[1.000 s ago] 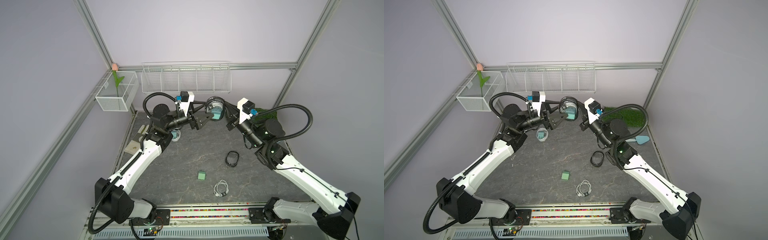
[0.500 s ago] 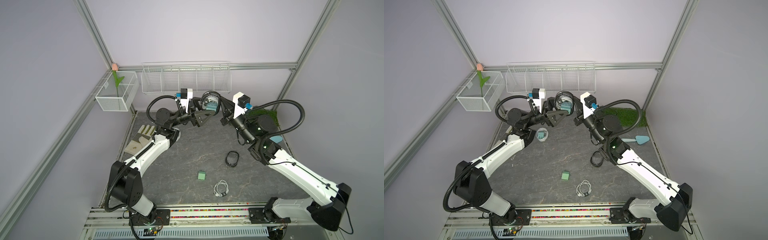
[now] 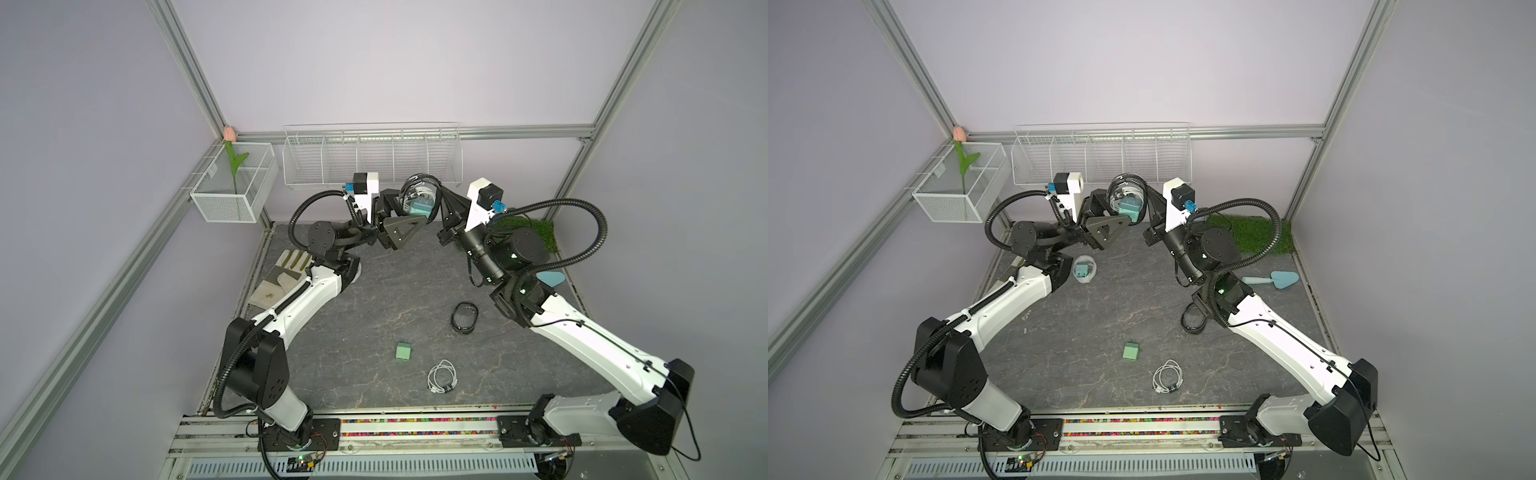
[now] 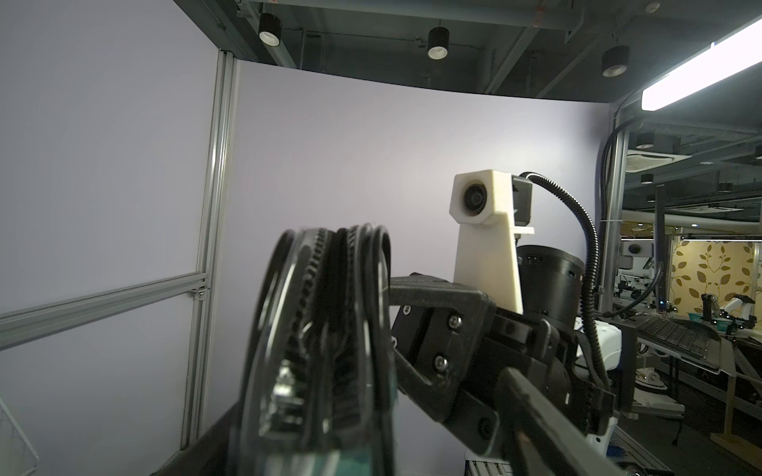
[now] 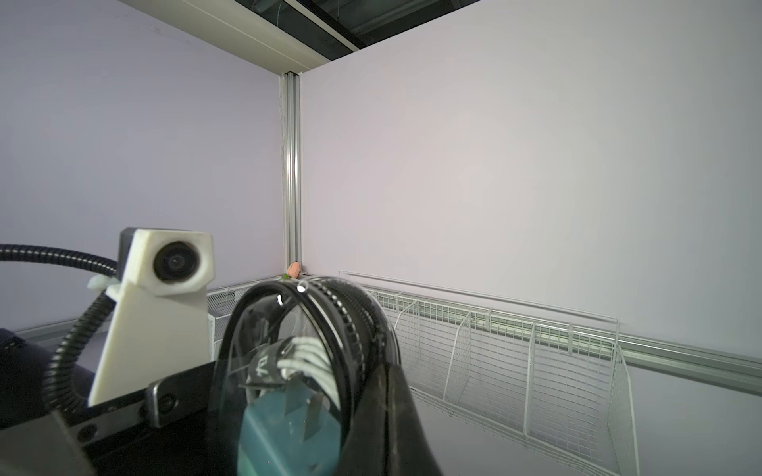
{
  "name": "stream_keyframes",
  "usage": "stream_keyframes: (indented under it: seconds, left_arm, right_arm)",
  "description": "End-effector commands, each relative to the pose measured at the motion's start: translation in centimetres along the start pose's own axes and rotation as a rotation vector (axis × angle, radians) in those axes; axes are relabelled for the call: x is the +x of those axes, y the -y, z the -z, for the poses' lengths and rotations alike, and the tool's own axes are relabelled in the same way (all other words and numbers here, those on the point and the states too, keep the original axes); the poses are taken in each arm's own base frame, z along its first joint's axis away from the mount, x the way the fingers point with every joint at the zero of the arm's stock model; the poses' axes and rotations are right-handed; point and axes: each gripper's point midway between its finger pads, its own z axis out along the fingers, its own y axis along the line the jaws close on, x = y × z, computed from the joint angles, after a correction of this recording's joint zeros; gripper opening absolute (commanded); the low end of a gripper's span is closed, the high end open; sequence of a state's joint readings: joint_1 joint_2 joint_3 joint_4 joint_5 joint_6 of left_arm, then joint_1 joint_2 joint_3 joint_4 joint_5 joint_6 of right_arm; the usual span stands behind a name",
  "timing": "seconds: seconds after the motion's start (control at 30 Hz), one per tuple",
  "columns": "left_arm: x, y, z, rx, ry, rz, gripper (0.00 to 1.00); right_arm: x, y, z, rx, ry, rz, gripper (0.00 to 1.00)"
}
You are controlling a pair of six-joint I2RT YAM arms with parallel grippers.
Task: Pack away charging kits
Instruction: Adjust the storage bag.
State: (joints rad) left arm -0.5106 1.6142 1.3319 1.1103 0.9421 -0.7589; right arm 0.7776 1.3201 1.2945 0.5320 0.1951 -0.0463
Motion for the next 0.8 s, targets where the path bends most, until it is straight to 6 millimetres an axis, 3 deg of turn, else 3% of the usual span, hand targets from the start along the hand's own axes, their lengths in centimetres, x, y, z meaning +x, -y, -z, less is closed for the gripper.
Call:
stream_keyframes:
  seconds: [0.0, 0.13, 0.23, 0.3, 0.4, 0.53, 0.77]
  left_arm:
    - [-1.1, 0.2, -0.3, 0.021, 0.023, -0.019, 0.78]
    - [-0.7, -0.5, -0.3, -0.001, 0.010, -0.006, 0.72]
    - [-0.7, -0.3, -0.3, 0.007, 0.011, -0.008, 0.61]
    - [-0.9, -0.1, -0.4, 0.019, 0.009, -0.008, 0.48]
    - [-1.2, 0.0, -0.6, 0.021, 0.005, -0.003, 0.21]
    - [-1.3, -0.2, -0.3, 0.010, -0.029, 0.030, 0.03]
    - [-1.4, -1.3, 2.4, -0.020, -0.132, 0.149, 0.00]
  right_arm:
    - [-3.4, 0.1, 0.0, 0.011, 0.102, -0.039, 0.07]
    - [-3.3, 0.6, -0.2, 0.048, 0.104, -0.041, 0.07]
    - [-3.3, 0.7, -0.2, 0.054, 0.105, -0.043, 0.07]
    - [-3.0, 0.6, -0.3, 0.050, 0.099, -0.042, 0.07]
    - [-2.6, 0.6, -0.6, 0.054, 0.087, -0.023, 0.07]
    - [-1.7, 0.4, -0.1, 0.023, 0.058, 0.110, 0.06]
    - [2.2, 1.1, 2.8, -0.071, -0.075, 0.417, 0.06]
